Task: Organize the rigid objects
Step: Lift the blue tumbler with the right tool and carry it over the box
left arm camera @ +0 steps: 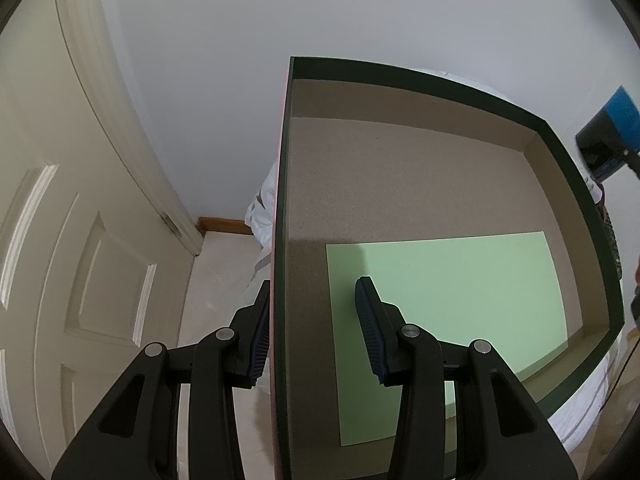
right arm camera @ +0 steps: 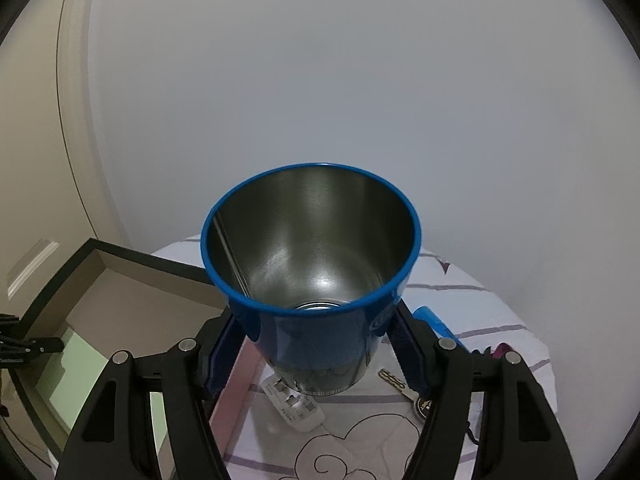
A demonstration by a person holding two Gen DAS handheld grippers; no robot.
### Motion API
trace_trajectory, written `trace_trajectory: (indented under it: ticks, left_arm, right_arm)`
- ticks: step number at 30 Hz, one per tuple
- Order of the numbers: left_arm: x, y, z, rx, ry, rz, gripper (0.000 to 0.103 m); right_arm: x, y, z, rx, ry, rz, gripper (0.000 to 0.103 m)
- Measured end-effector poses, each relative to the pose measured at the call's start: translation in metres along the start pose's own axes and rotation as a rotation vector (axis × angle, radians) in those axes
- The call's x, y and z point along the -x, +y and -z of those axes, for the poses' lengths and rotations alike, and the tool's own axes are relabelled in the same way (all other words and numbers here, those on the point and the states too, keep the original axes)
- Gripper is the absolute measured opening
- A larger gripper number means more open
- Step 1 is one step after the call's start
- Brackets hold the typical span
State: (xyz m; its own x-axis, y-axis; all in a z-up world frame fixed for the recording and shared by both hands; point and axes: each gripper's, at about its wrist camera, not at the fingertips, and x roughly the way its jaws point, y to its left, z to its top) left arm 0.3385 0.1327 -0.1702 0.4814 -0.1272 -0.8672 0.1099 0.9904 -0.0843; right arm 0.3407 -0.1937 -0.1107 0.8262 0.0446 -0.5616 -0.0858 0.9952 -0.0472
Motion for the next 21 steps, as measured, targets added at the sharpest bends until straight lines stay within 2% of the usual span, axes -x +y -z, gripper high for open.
trace_trajectory:
  ticks: [4, 7, 14, 21]
  left_arm:
    - [0.001, -0.003, 0.001, 0.004, -0.002, -0.016, 0.041]
    - [0.001, -0.004, 0.001, 0.01, -0.005, -0.02, 0.041]
    - [0.002, -0.002, 0.001, 0.026, -0.009, -0.019, 0.041]
    - [0.003, -0.004, 0.003, 0.023, -0.011, -0.021, 0.041]
  right_arm:
    - [0.014, 0.009, -0.007, 0.029, -0.024, 0.027, 0.069]
    - [0.027, 0.02, -0.011, 0.041, -0.034, 0.007, 0.069]
    - [0.048, 0.056, -0.021, 0.07, -0.043, -0.098, 0.069]
    - [0.03, 0.112, -0.018, 0.114, -0.004, -0.202, 0.069]
